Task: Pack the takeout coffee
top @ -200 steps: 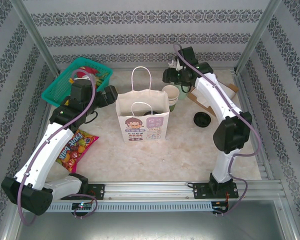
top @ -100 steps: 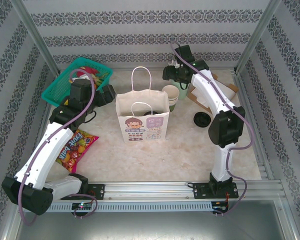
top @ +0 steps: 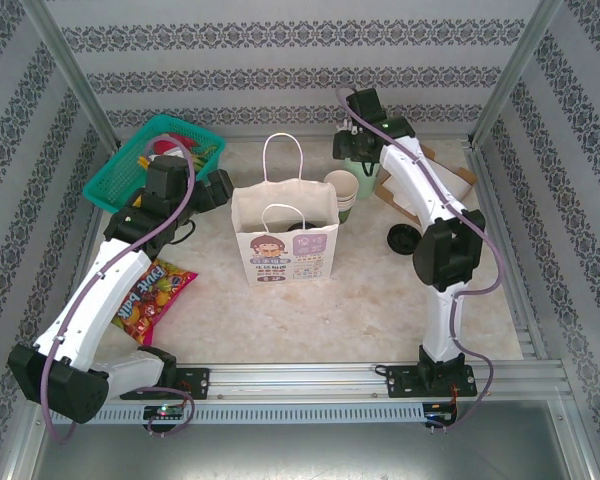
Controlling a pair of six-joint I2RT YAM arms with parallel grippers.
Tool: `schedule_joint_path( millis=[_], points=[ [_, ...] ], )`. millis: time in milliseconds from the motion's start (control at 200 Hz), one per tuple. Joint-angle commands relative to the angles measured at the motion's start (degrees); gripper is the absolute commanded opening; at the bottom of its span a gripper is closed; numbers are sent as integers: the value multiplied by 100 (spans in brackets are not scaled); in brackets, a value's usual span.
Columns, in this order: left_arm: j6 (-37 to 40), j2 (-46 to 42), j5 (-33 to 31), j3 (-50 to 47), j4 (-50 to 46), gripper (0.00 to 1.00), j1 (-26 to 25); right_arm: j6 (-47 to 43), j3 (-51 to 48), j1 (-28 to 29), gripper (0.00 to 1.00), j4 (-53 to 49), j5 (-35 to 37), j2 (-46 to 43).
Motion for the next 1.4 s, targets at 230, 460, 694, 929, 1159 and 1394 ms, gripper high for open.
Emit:
schedule_joint_path(
  millis=[230, 460, 694, 929, 1159, 1394],
  points=[
    [-29, 84, 7, 204, -58, 100, 95, -447, 90, -43, 48, -217, 443, 173],
    [-34, 152, 84, 258, -38, 100, 100, -657, 14, -46, 36, -123, 565, 151],
    [-9, 196, 132, 261, -15, 100, 108, -810, -8, -28, 24, -159, 508, 105],
    [12, 234, 227, 274, -65, 100, 116, -1025, -175, 81, 11, -143, 474, -202],
    [54, 178, 314, 213, -87, 100, 119, -1472, -471, 160, 0, 33, 387, -642],
    [-2, 175, 451, 256, -175, 100, 174, -2241, -198, 244, 0, -18, 286, -928]
  ],
)
